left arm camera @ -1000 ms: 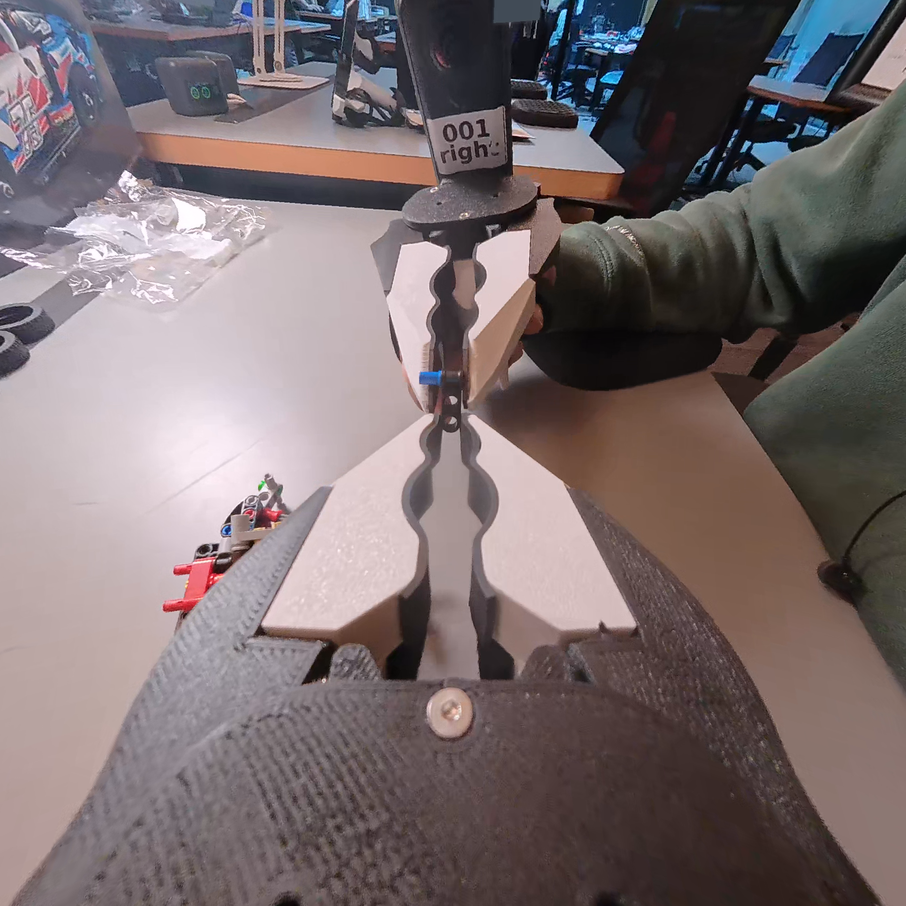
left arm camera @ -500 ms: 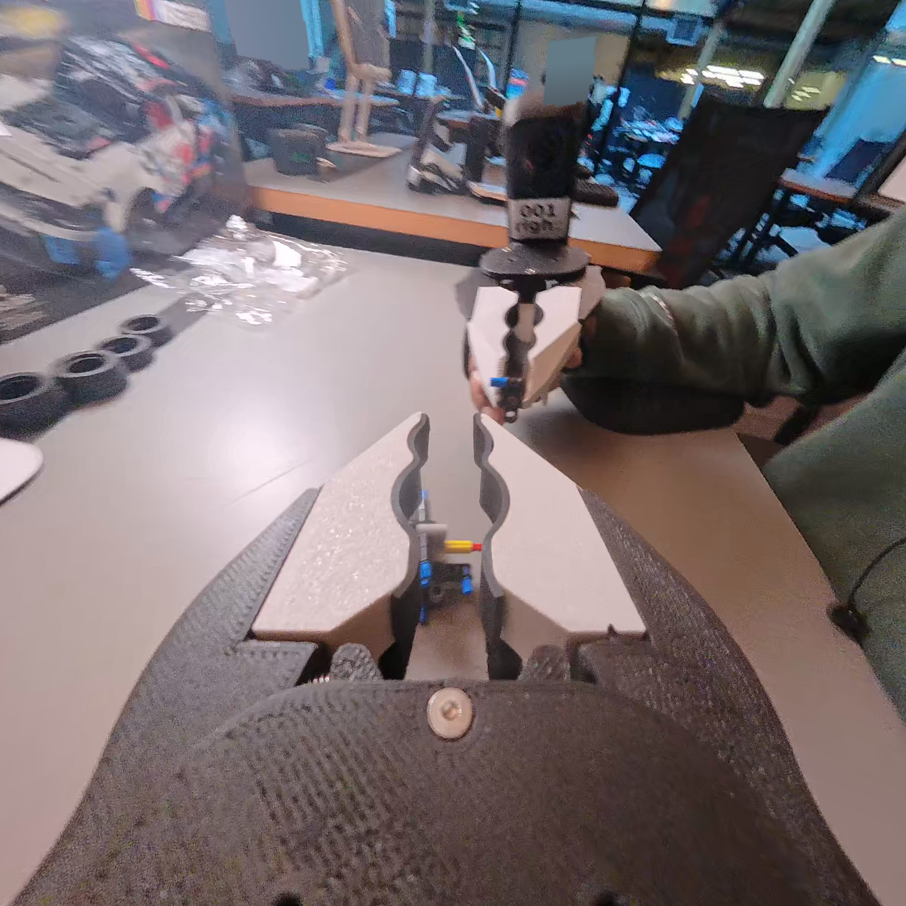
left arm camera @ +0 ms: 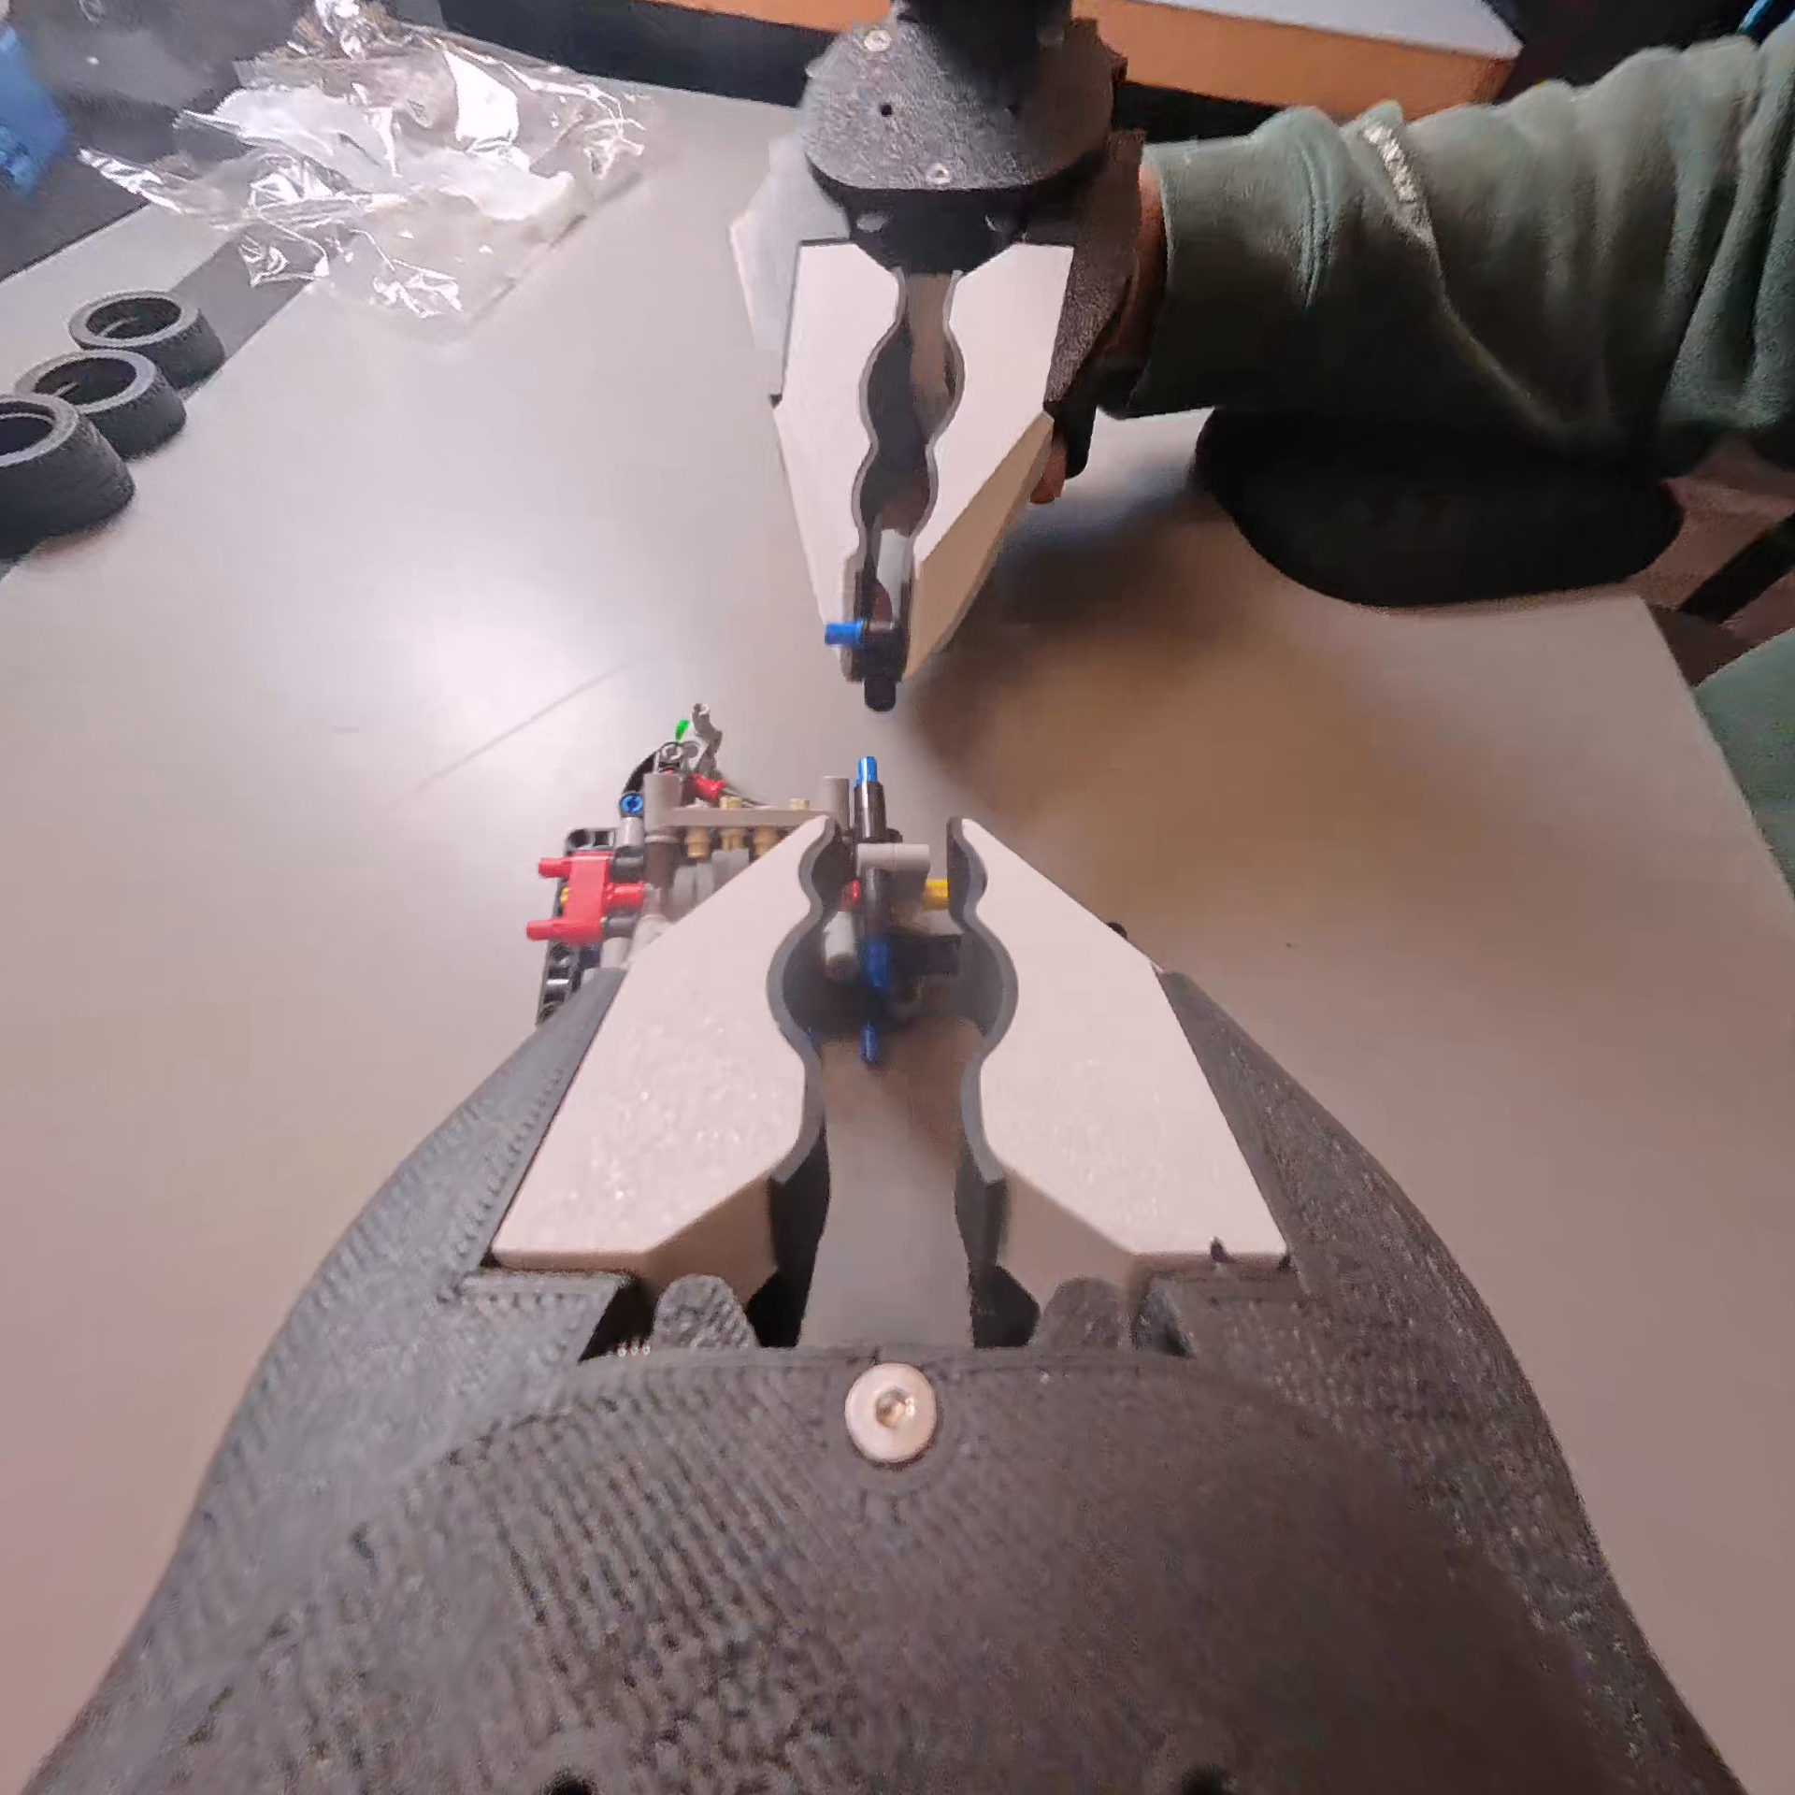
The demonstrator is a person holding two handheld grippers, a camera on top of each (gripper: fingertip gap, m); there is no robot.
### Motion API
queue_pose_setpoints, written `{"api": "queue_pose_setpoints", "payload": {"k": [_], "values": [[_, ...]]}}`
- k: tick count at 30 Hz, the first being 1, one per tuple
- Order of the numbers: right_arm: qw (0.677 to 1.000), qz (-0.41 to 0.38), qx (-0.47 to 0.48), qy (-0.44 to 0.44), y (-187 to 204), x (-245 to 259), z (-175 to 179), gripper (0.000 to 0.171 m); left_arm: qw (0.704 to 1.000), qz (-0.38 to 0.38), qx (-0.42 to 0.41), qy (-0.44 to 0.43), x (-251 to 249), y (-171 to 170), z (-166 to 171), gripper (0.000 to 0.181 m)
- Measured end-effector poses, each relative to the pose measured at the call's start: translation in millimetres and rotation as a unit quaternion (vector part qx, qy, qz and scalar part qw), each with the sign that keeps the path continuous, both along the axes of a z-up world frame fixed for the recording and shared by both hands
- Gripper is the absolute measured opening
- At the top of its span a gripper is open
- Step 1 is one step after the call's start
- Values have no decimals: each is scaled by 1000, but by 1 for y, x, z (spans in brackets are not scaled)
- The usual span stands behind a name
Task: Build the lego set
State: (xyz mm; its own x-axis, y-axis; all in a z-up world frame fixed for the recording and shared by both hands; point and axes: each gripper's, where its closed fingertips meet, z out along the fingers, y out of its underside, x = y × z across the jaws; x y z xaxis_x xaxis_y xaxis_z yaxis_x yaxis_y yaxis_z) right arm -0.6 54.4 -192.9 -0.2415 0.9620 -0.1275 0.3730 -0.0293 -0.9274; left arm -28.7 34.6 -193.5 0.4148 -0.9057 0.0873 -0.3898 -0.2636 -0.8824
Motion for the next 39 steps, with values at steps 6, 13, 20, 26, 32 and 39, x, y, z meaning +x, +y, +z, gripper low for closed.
{"api": "queue_pose_setpoints", "payload": {"k": [6,13,20,26,32,39], "values": [[1000,28,11,-5,-4,-6,-4,7,996,3,40,82,14,3,-21,19],[1000,23,18,-7,-3,-7,-5,7,996,0,37,84,16,3,-23,15],[1000,14,26,0,-6,-8,-4,7,996,-19,36,85,15,-3,-24,15],[999,16,28,4,-11,-6,-2,7,998,-23,16,56,17,-7,-18,18],[1000,12,25,5,-10,-2,-2,7,997,-16,20,72,19,-4,-21,15],[1000,7,26,0,-9,-1,-3,7,996,-11,23,84,19,-4,-22,15]]}}
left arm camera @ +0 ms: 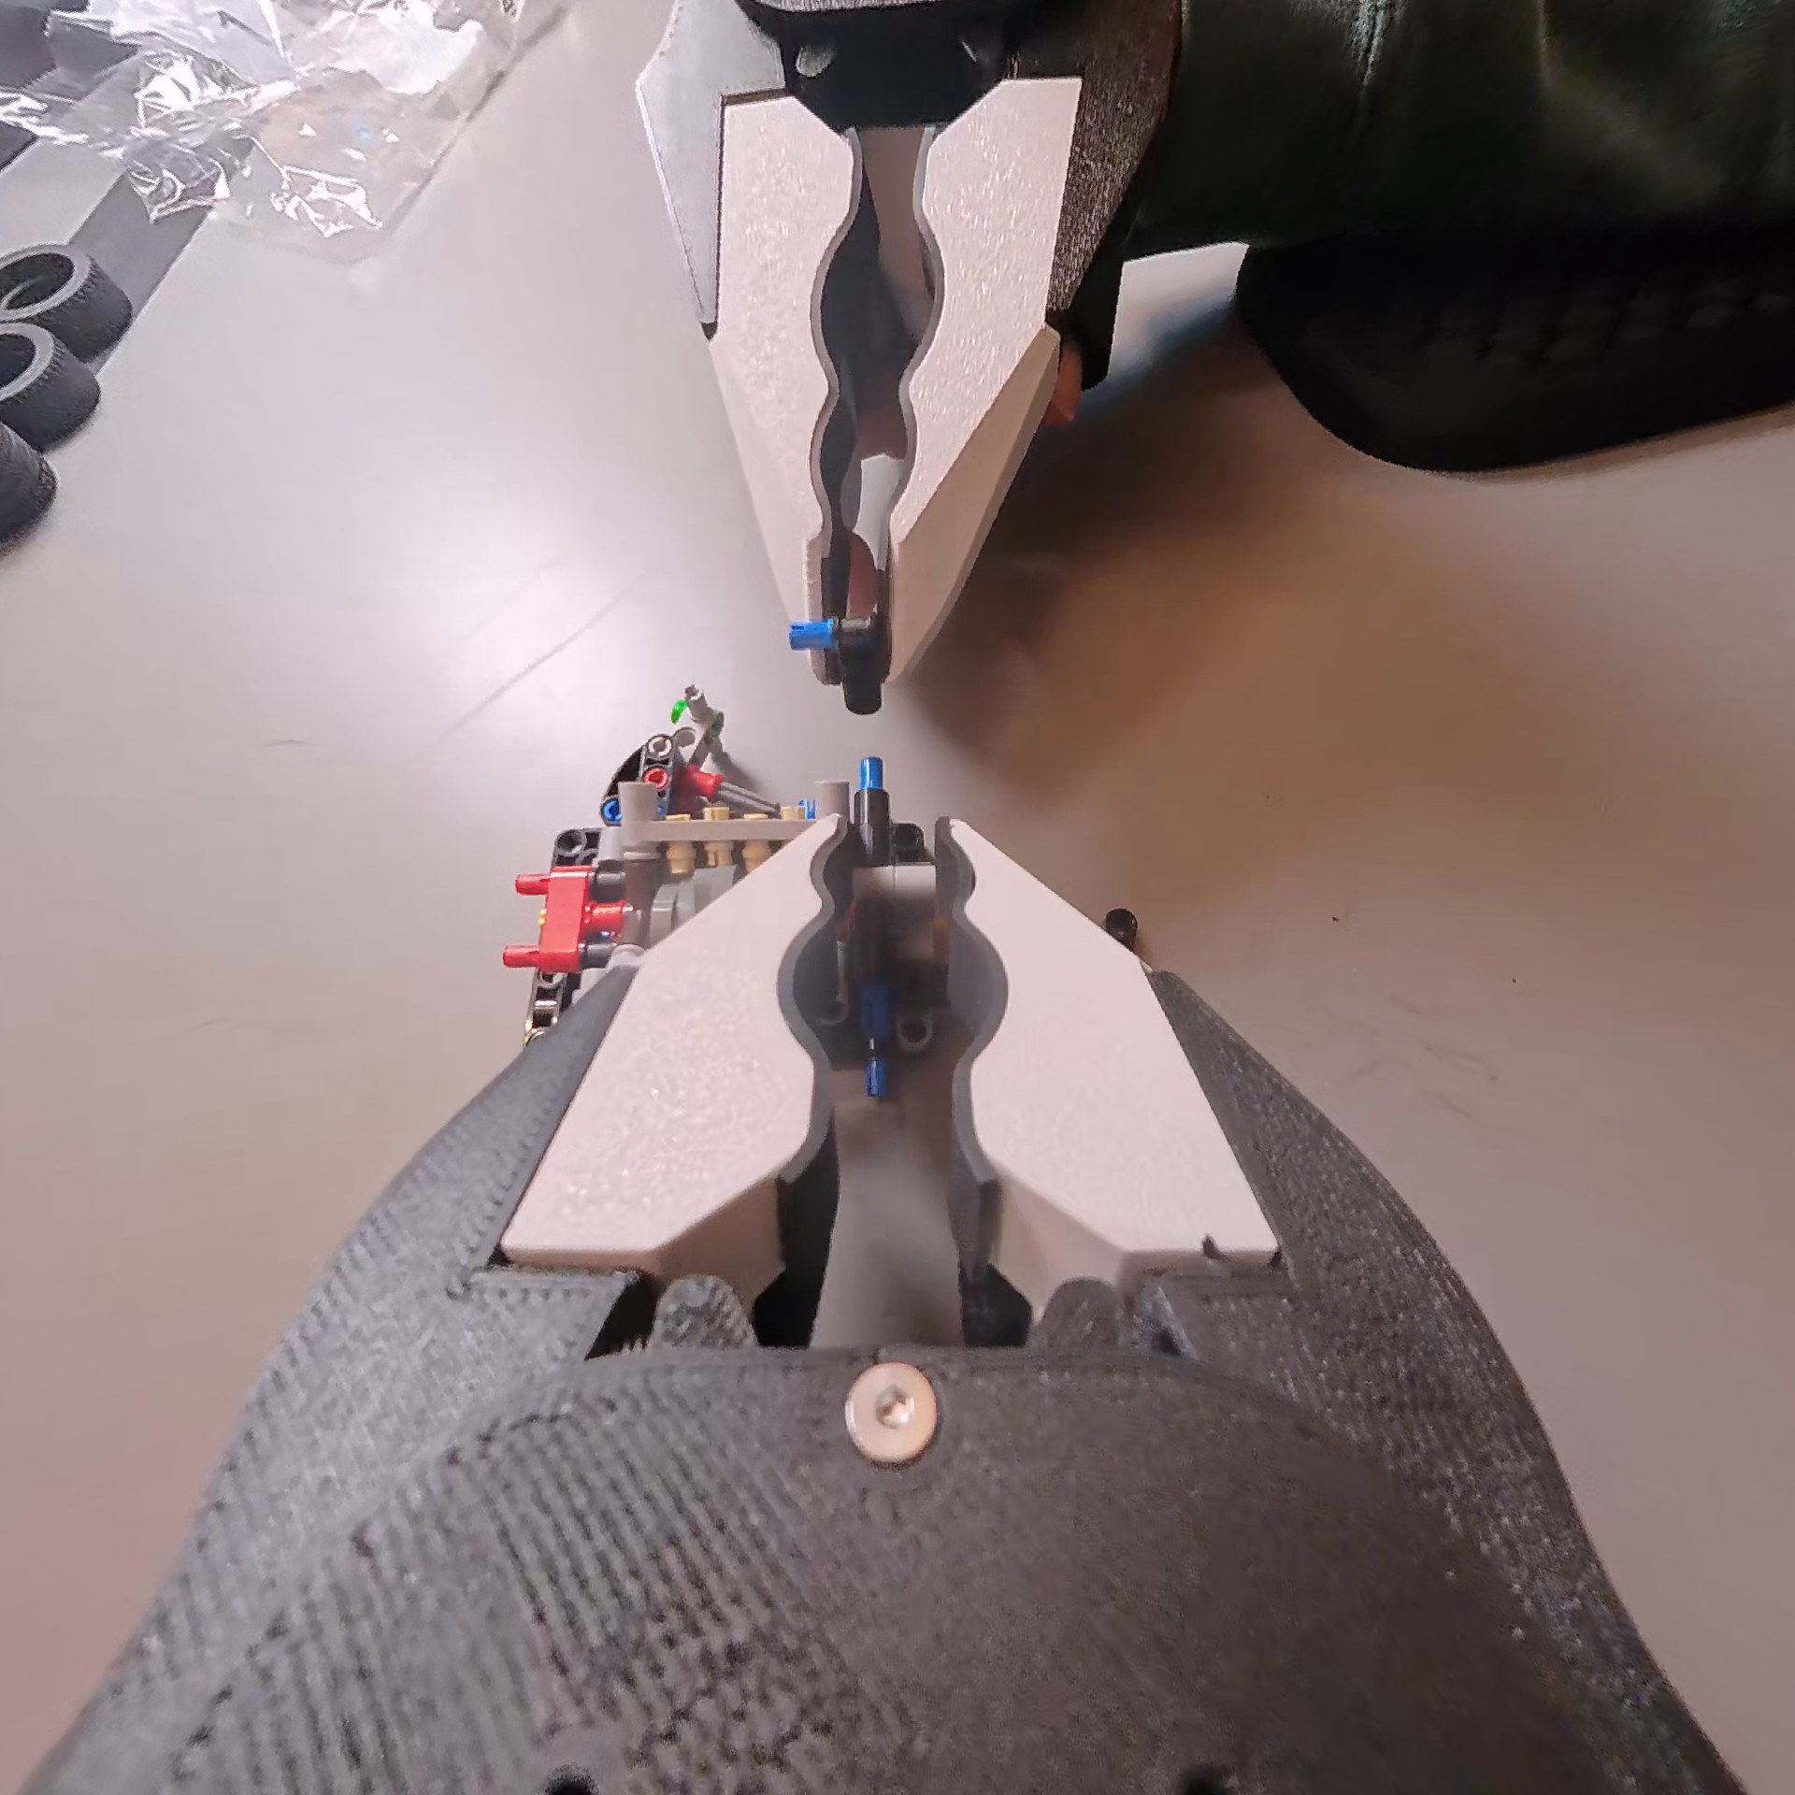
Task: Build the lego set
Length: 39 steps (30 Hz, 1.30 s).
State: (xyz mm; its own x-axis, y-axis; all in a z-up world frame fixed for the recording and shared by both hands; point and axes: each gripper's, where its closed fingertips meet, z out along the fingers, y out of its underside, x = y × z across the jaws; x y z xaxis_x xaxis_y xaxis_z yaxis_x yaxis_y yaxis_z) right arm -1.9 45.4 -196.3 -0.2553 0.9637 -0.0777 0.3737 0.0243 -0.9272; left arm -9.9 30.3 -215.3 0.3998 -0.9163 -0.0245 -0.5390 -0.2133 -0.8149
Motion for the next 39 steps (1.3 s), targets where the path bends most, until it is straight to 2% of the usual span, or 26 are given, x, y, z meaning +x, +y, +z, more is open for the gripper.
{"api": "queue_pose_setpoints", "payload": {"k": [30,39], "values": [[1000,1,-1,-13,-3,-3,-4,7,998,4,14,-68,5,5,14,12],[999,-2,4,-31,-3,-4,-10,6,998,8,10,-60,3,6,8,12]]}}
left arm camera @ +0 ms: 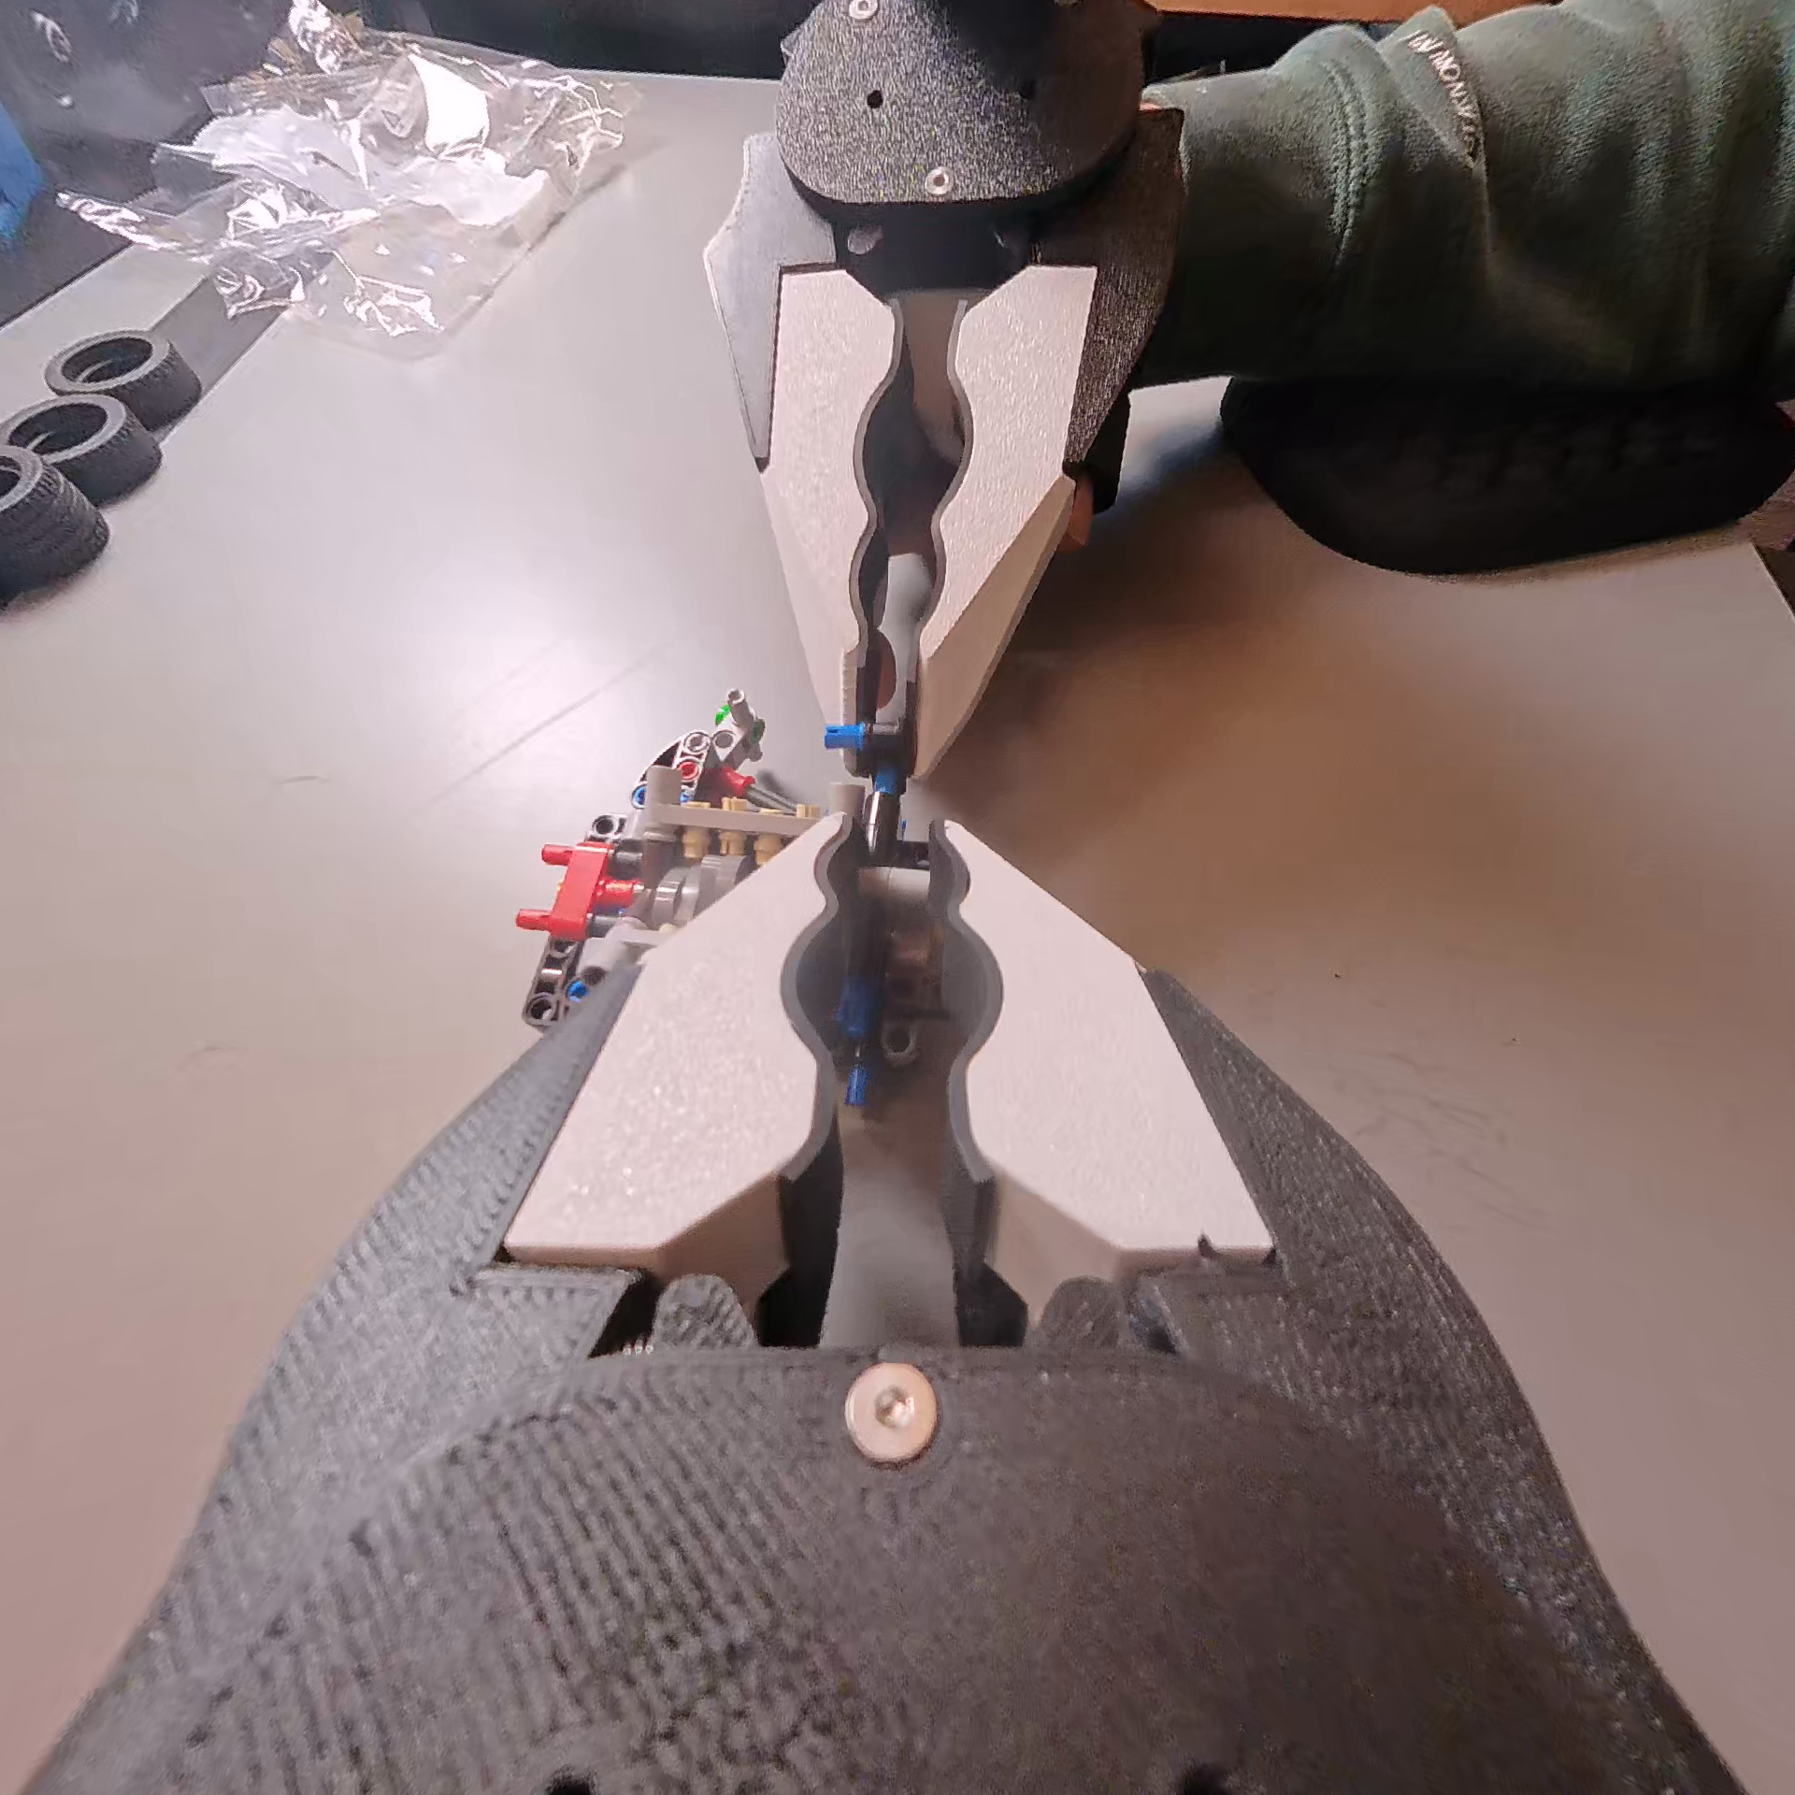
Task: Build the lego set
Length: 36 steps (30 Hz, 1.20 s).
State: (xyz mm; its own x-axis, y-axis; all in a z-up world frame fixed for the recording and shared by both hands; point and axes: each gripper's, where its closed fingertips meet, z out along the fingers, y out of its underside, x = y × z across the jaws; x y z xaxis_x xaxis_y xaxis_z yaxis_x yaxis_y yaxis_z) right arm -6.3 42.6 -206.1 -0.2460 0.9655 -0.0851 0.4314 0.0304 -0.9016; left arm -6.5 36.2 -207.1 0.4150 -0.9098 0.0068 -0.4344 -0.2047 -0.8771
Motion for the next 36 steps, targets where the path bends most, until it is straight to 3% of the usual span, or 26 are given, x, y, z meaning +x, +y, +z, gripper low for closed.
{"api": "queue_pose_setpoints", "payload": {"k": [8,15,18,26,29,33,36], "values": [[1000,-7,-1,-3,2,1,-1,7,1000,6,5,-9,1,2,1,12],[997,-11,-60,42,3,1,16,6,994,18,-37,-105,-2,6,22,9],[995,-10,-78,56,3,1,21,6,989,19,-47,-138,-3,7,31,0],[996,-17,-78,49,4,2,19,7,996,22,-4,-87,-17,12,29,1],[997,-20,-65,40,4,4,16,7,999,0,23,-43,-40,13,23,21],[997,-20,-60,42,4,5,19,7,998,-42,-14,-50,-49,5,15,51],[997,-20,-59,43,4,5,21,7,997,-69,-27,2,-42,0,-5,52]]}}
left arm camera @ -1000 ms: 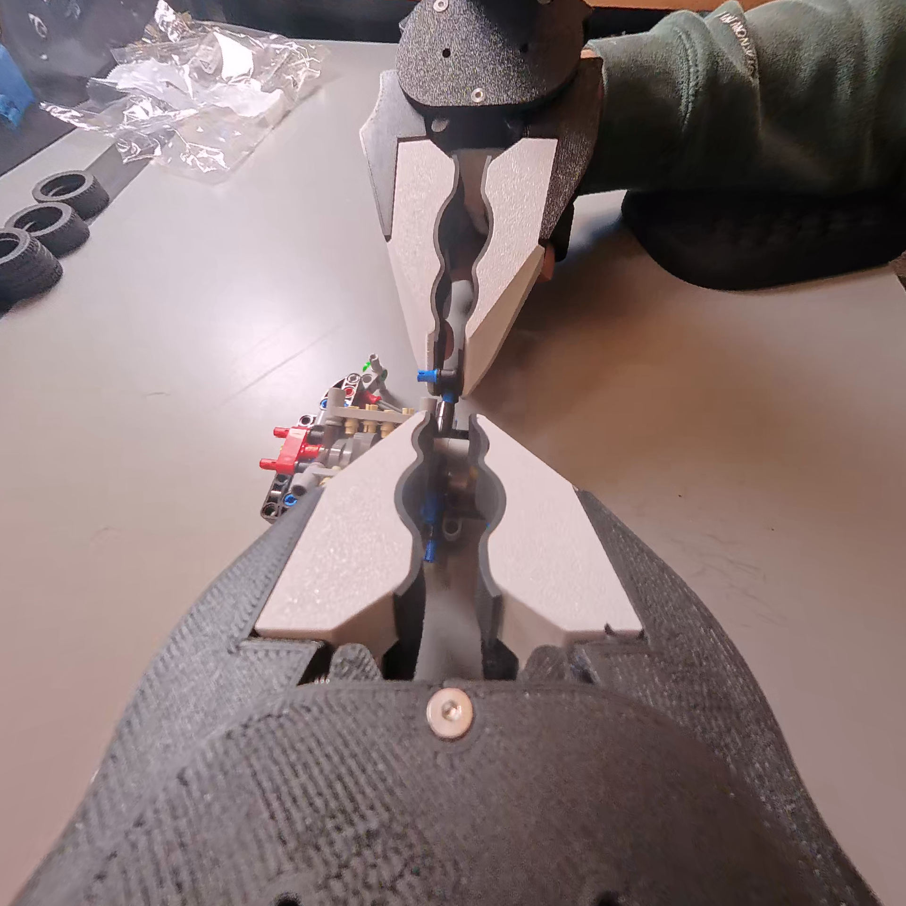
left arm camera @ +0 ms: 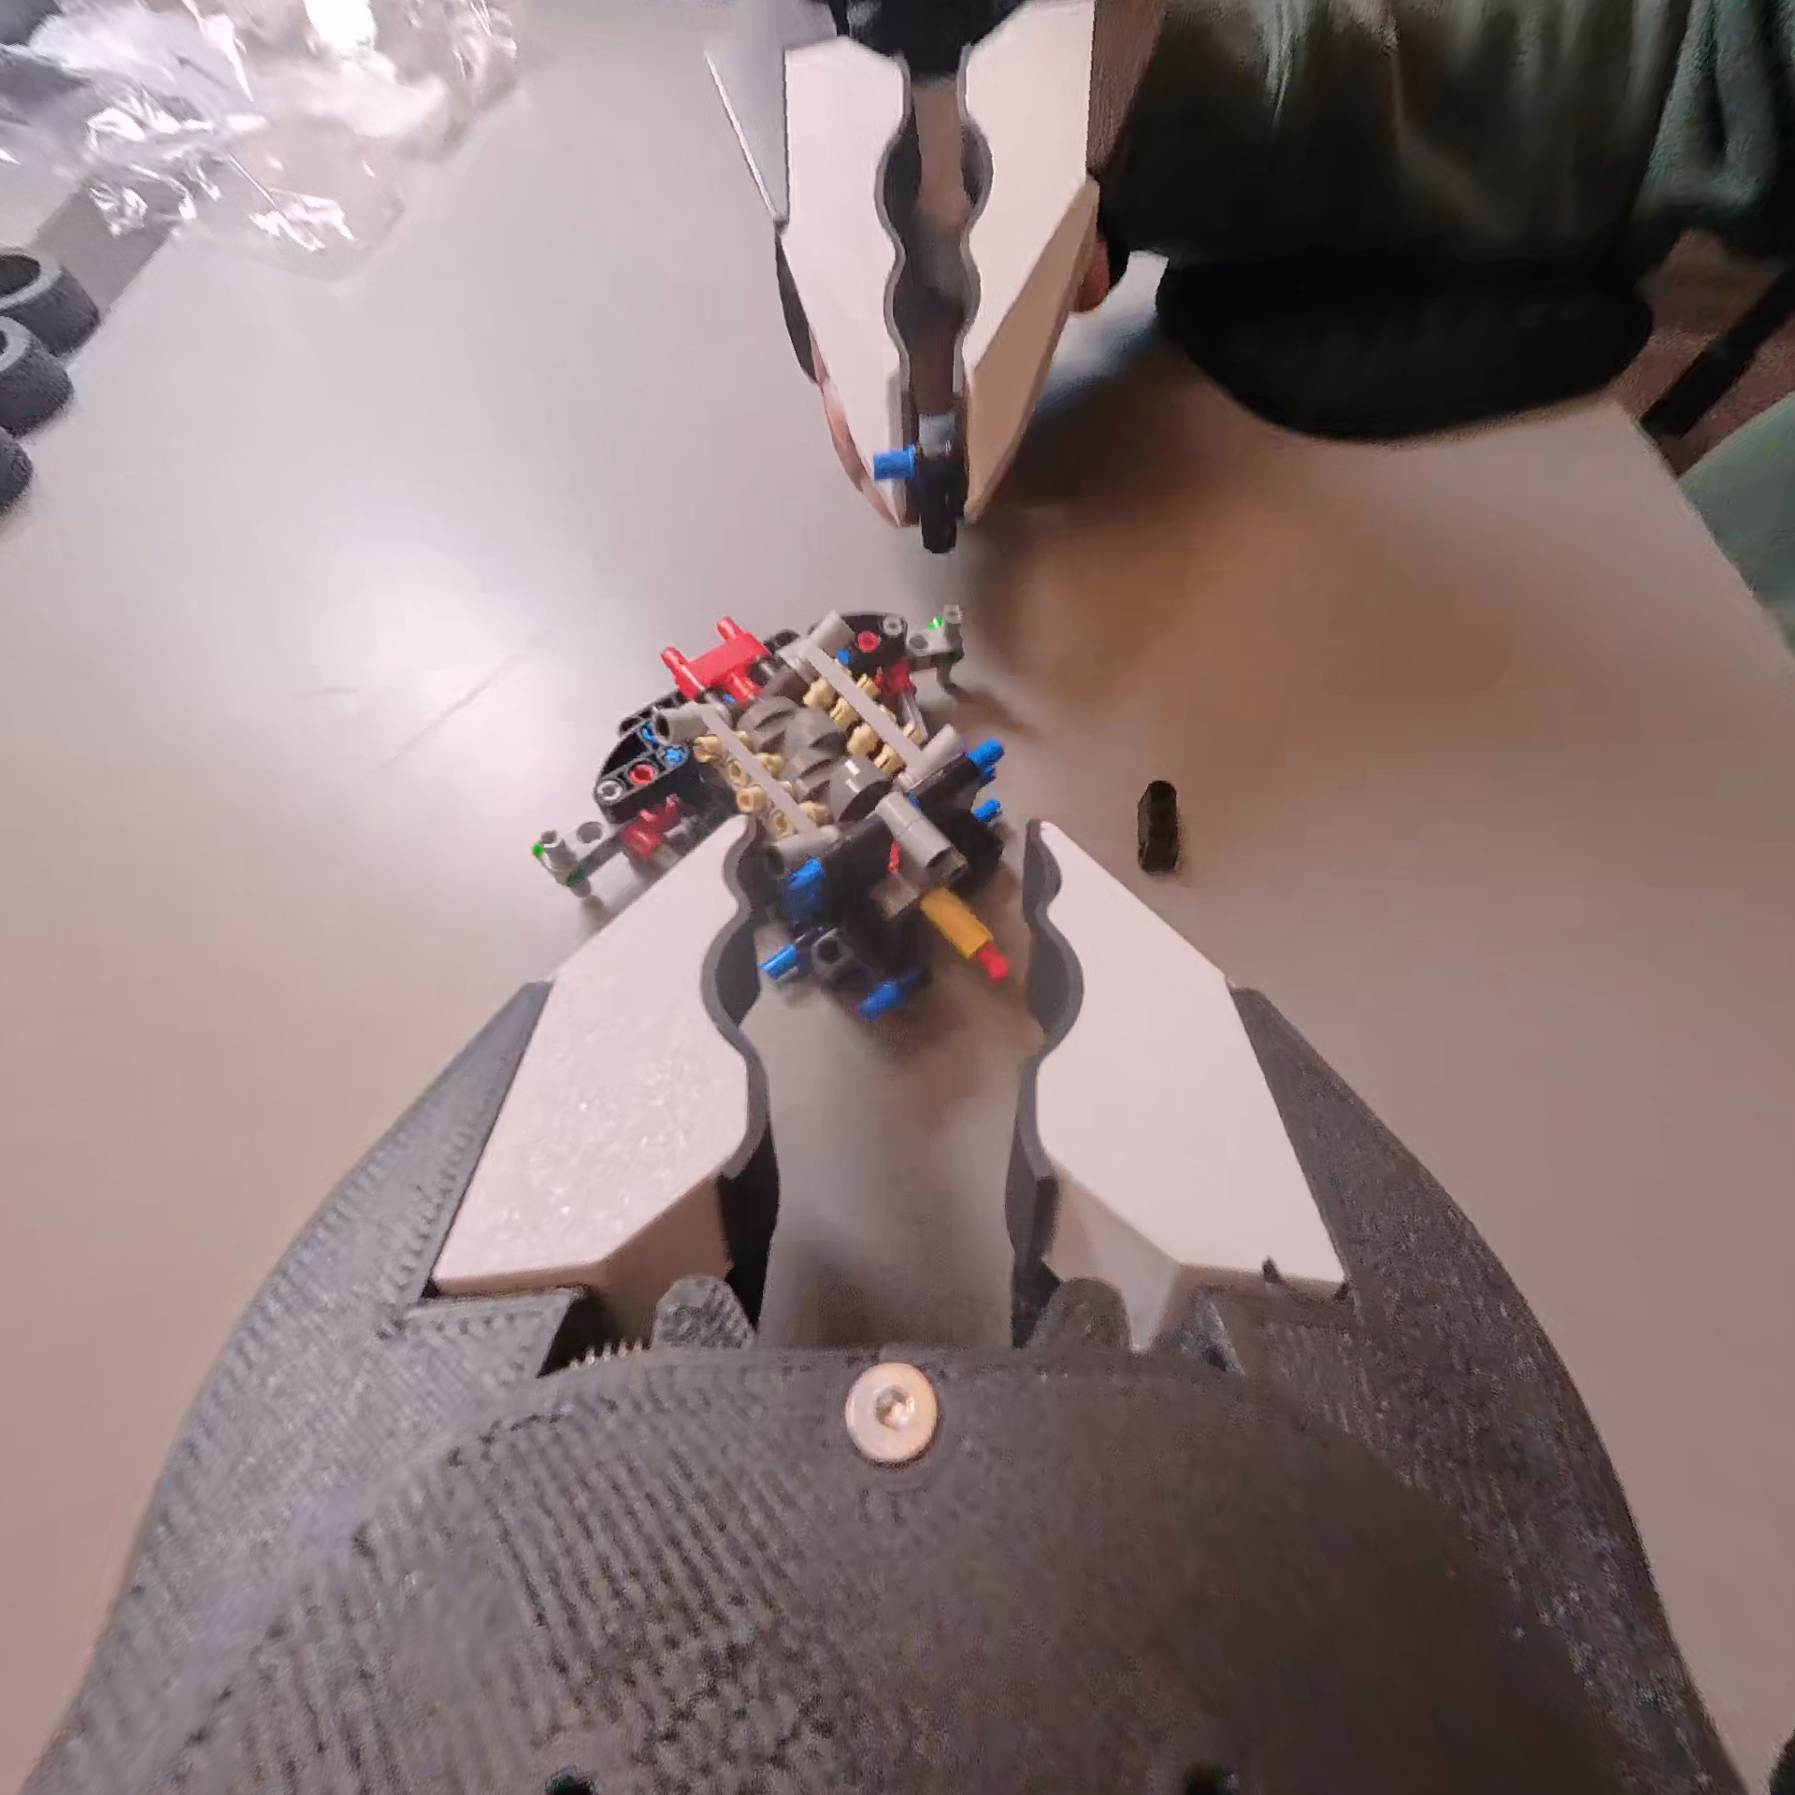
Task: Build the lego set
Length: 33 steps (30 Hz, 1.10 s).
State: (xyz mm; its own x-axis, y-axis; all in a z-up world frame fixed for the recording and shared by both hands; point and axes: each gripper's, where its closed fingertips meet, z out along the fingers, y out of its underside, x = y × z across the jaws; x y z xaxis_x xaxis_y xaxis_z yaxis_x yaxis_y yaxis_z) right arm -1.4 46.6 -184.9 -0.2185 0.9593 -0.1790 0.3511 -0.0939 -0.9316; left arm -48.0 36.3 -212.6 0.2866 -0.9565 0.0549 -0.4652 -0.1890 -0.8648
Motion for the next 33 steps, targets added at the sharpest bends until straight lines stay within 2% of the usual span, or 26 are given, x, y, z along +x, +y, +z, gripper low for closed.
{"api": "queue_pose_setpoints", "payload": {"k": [2,5,11,23,26,28,33], "values": [[1000,-2,5,-3,0,1,-1,6,999,-7,-1,43,2,-4,-10,43],[1000,-11,11,-6,3,5,-1,6,996,-10,-10,85,4,-16,-14,48],[999,-13,22,-26,3,14,-2,6,992,-69,-45,100,7,-56,-10,37],[998,-13,40,-52,-35,27,-10,6,996,16,-10,90,24,-40,-13,3],[997,-17,43,-61,-38,31,-16,7,996,33,3,85,24,-38,-11,4],[997,-22,42,-61,-36,33,-16,7,996,43,17,77,23,-37,-6,12],[997,-26,42,-62,-32,34,-17,7,996,32,62,59,27,-40,9,13]]}}
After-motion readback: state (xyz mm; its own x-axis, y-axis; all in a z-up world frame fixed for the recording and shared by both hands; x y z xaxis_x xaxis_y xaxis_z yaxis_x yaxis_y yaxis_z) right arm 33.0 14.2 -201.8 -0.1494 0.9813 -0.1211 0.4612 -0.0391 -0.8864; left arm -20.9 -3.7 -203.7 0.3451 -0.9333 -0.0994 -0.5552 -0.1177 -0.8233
